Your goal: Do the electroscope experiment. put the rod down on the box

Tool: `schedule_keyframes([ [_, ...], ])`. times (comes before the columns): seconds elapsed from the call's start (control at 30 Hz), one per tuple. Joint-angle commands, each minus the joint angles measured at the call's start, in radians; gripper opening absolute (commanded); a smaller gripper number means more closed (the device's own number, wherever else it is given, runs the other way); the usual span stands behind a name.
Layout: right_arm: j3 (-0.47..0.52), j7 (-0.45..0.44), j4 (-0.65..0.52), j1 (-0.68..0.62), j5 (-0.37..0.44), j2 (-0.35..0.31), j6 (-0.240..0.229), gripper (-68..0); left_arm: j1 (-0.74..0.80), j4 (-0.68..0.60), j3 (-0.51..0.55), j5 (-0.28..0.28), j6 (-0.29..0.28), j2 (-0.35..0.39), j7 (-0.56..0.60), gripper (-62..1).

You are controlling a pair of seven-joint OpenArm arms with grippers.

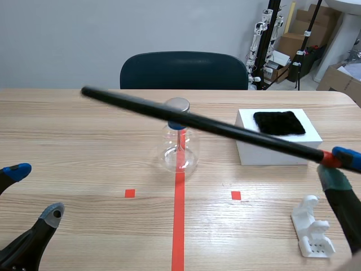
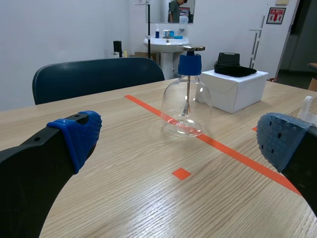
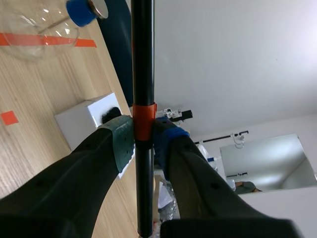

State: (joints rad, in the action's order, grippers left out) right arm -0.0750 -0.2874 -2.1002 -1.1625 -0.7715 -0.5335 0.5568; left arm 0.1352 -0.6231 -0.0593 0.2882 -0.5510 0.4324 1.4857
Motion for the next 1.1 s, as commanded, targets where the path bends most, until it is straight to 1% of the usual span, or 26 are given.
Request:
schedule_keyframes([
  [0.0, 0.002, 0.032, -0.015, 0.050, 0.011, -0.026, -0.032, -60.7, -0.005, -0.011, 0.003, -0.007, 0.002, 0.000, 0.015, 1.4],
  [0.03, 0.002, 0.056, -0.015, 0.072, 0.021, -0.042, -0.069, -60.7, -0.005, -0.011, 0.003, -0.007, 0.002, 0.000, 0.015, 1.4],
  [0.07, 0.002, 0.092, -0.015, 0.104, 0.026, -0.065, -0.122, -60.7, -0.005, -0.011, 0.003, -0.007, 0.002, 0.000, 0.015, 1.4],
  [0.17, 0.002, 0.156, -0.015, 0.181, 0.025, -0.109, -0.269, -60.7, -0.005, -0.011, 0.003, -0.007, 0.002, 0.000, 0.015, 1.4],
  [0.3, 0.002, 0.223, -0.015, 0.287, 0.029, -0.144, -0.466, -60.7, -0.005, -0.011, 0.003, -0.007, 0.002, 0.000, 0.015, 1.4],
  [0.37, 0.002, 0.251, -0.015, 0.341, 0.056, -0.158, -0.563, -60.7, -0.005, -0.011, 0.003, -0.007, 0.002, 0.000, 0.015, 1.4],
  [0.43, 0.002, 0.281, -0.015, 0.399, 0.092, -0.171, -0.691, -60.7, -0.005, -0.011, 0.003, -0.007, 0.002, 0.000, 0.015, 1.4],
  [0.47, 0.002, 0.296, -0.015, 0.428, 0.112, -0.178, -0.765, -60.7, -0.005, -0.011, 0.003, -0.007, 0.002, 0.000, 0.015, 1.4],
  [0.53, 0.002, 0.321, -0.015, 0.478, 0.150, -0.192, -0.898, -60.7, -0.005, -0.011, 0.003, -0.007, 0.002, 0.000, 0.015, 1.4],
  [0.57, 0.002, 0.334, -0.014, 0.500, 0.170, -0.200, -0.952, -60.7, -0.005, -0.011, 0.003, -0.007, 0.002, 0.000, 0.015, 1.4],
  [0.6, 0.002, 0.345, -0.014, 0.521, 0.192, -0.208, -0.996, -60.7, -0.005, -0.011, 0.003, -0.007, 0.002, 0.000, 0.015, 1.4],
  [0.7, 0.002, 0.357, -0.007, 0.577, 0.243, -0.229, -1.101, -60.7, -0.005, -0.011, 0.003, -0.007, 0.002, 0.000, 0.015, 1.4],
  [0.77, 0.002, 0.361, 0.002, 0.613, 0.260, -0.235, -1.173, -60.7, -0.005, -0.011, 0.003, -0.007, 0.002, 0.000, 0.015, 1.4],
  [0.87, 0.002, 0.360, 0.031, 0.668, 0.282, -0.234, -1.300, -60.7, -0.005, -0.011, 0.003, -0.007, 0.002, 0.000, 0.015, 1.4],
  [1.07, 0.000, 0.359, 0.106, 0.761, 0.356, -0.233, -1.302, -60.7, -0.005, -0.011, 0.003, -0.007, 0.002, 0.000, 0.015, 1.4],
])
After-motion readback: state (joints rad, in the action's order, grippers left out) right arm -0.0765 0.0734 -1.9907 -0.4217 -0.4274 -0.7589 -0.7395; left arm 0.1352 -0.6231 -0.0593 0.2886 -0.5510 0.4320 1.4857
